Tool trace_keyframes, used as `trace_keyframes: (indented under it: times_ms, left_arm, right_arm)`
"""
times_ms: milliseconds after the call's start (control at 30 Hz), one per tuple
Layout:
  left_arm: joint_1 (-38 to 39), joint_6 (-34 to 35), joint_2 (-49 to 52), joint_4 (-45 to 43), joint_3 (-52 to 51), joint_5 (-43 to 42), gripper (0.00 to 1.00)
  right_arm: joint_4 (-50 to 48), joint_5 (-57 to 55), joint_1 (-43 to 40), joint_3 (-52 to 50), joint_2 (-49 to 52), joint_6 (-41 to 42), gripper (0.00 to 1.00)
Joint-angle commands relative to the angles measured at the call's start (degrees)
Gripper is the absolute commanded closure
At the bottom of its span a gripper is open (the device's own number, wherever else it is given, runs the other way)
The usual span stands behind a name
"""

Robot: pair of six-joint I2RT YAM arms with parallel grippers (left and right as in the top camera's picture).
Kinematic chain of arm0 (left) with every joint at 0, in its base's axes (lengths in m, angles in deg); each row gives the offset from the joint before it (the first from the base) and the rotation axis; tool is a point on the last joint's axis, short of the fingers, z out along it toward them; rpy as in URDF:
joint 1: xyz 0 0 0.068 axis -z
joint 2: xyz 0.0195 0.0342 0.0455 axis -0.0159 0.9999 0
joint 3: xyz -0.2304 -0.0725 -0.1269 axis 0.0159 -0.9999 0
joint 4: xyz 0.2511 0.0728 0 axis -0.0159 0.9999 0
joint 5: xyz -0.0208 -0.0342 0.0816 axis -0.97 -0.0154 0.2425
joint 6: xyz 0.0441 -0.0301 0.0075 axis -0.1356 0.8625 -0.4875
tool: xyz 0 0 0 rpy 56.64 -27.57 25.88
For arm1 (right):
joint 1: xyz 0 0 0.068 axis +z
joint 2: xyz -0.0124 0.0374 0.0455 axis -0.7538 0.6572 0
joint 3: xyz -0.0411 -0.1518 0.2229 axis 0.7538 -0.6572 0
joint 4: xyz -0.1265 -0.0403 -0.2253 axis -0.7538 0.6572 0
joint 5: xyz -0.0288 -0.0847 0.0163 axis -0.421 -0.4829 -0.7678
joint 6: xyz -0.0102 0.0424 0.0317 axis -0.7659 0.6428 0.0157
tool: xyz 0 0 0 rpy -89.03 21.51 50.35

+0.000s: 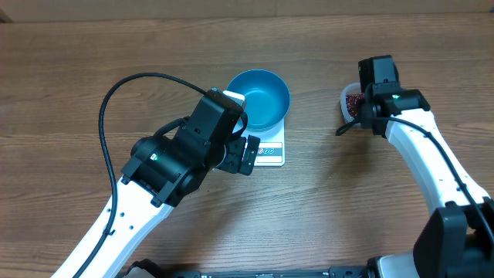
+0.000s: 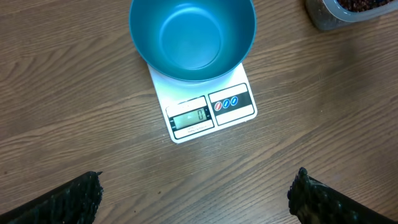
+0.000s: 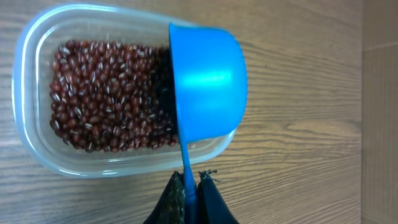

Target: Scoop item into bowl and weigh 150g on scale

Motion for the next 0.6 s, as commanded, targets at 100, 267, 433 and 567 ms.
trace_keyframes:
  times_ms: [100,267,433,567]
  left_arm:
    - [-0.31,-0.48,0.24,0.02,0.5,0.72,0.0]
    - [-0.31,-0.48,0.24,0.02,0.5,0.72,0.01]
    - [-0.31,-0.48,0.24,0.02,0.5,0.72,0.01]
    - [-0.31,-0.48,0.24,0.02,0.5,0.72,0.0]
  right_arm:
    - [1.7,0.42,-0.24,0.9,1.84,-0.57,0.96]
    - [1.55,7.43,-0.24,0.9,1.84,-1.42,0.96]
    - [2.34,9.35,-0.24,0.96,1.84,-1.25,0.96]
    - [3.13,9.4,-0.31,2.38,1.84,3.26,0.96]
